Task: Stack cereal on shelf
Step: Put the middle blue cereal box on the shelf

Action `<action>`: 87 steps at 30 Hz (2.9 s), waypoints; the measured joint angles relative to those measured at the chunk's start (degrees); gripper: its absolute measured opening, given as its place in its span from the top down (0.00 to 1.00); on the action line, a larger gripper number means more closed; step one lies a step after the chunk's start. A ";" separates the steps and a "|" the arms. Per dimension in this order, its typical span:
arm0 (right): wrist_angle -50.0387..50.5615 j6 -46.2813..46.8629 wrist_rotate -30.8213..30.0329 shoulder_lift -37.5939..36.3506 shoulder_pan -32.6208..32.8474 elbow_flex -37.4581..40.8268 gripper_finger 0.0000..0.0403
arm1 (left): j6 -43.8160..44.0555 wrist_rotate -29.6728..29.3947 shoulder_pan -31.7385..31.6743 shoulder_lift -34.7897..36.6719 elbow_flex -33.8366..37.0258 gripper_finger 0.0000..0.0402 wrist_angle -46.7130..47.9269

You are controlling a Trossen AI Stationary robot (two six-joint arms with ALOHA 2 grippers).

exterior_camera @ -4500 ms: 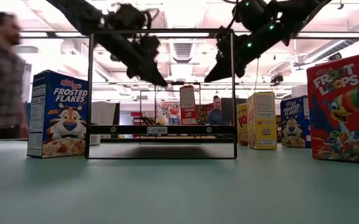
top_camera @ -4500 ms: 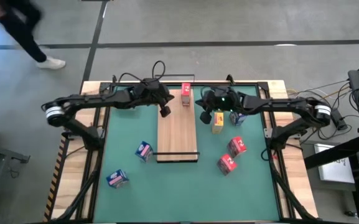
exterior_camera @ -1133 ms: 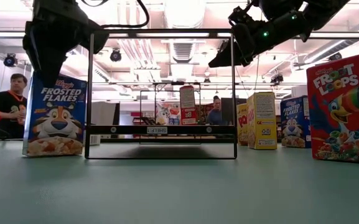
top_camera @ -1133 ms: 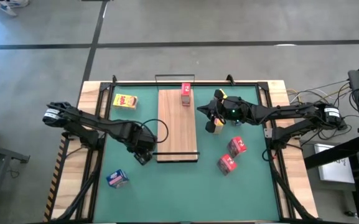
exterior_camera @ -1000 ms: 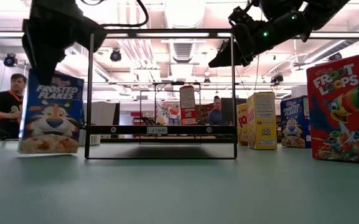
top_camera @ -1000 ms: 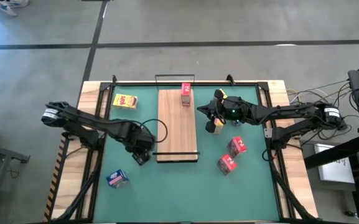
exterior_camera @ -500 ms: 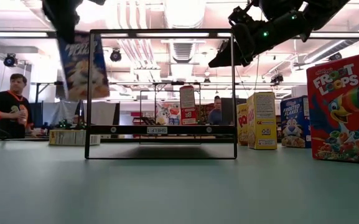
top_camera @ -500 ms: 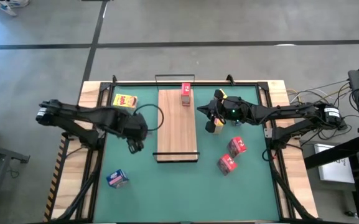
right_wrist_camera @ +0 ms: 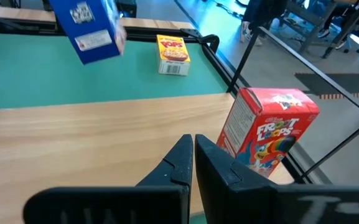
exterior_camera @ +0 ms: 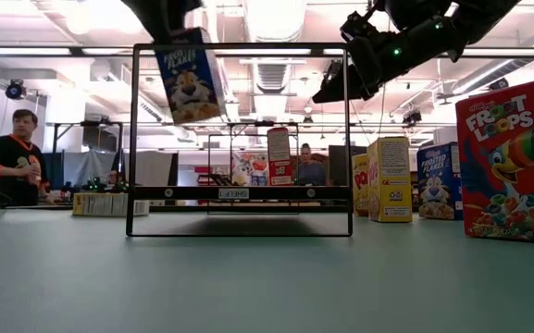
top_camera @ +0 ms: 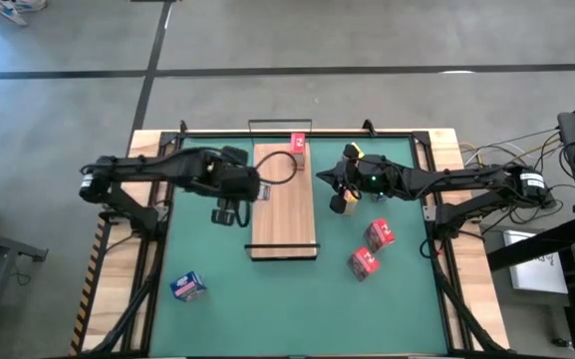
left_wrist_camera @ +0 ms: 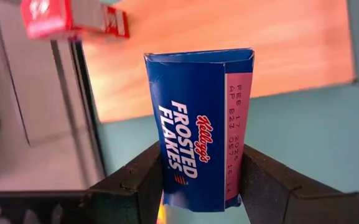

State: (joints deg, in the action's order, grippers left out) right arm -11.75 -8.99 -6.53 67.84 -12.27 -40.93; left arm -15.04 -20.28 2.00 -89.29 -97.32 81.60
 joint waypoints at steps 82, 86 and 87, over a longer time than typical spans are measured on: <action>5.53 1.37 0.07 -2.04 0.00 0.02 0.98 | -12.64 13.76 -7.97 -8.67 -4.58 0.42 -15.91; 5.49 1.35 0.09 -2.04 0.00 0.02 0.98 | -7.74 13.76 -7.67 -4.47 -1.37 0.42 -15.98; 5.50 1.35 0.09 -2.04 0.00 0.02 0.98 | -6.67 13.76 -7.47 -3.48 -0.23 0.42 -16.32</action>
State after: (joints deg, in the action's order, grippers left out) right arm -6.25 -7.64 -6.44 65.80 -12.27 -40.91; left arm -21.71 -6.53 -5.47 -92.77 -97.55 65.28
